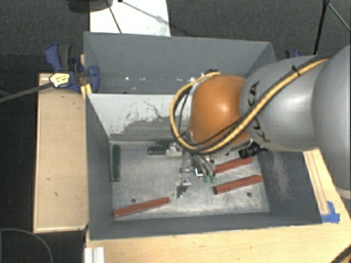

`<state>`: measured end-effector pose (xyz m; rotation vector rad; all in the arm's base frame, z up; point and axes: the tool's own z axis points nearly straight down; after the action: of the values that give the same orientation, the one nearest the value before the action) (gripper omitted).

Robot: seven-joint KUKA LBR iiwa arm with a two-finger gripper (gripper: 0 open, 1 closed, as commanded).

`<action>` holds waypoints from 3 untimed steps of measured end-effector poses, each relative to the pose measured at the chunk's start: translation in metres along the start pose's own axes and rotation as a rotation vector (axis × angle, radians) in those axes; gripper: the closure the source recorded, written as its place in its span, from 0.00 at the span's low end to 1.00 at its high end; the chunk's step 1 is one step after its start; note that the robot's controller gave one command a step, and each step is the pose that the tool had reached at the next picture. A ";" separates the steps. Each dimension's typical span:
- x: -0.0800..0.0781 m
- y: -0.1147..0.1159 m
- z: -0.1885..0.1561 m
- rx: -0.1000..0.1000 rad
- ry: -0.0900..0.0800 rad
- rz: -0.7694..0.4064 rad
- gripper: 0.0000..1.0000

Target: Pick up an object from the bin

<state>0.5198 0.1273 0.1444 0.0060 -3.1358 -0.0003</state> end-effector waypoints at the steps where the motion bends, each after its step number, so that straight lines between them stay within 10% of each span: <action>1: -0.002 0.000 -0.004 -0.001 -0.008 0.003 0.00; 2: 0.028 0.040 0.070 -0.001 -0.009 -0.038 1.00; 3: 0.028 0.039 0.070 -0.001 -0.009 -0.037 1.00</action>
Offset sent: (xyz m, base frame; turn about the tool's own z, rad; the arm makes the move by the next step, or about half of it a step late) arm -0.0298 0.0396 -0.0700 -0.0397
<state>0.4909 0.1667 0.0750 0.0636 -3.1442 -0.0015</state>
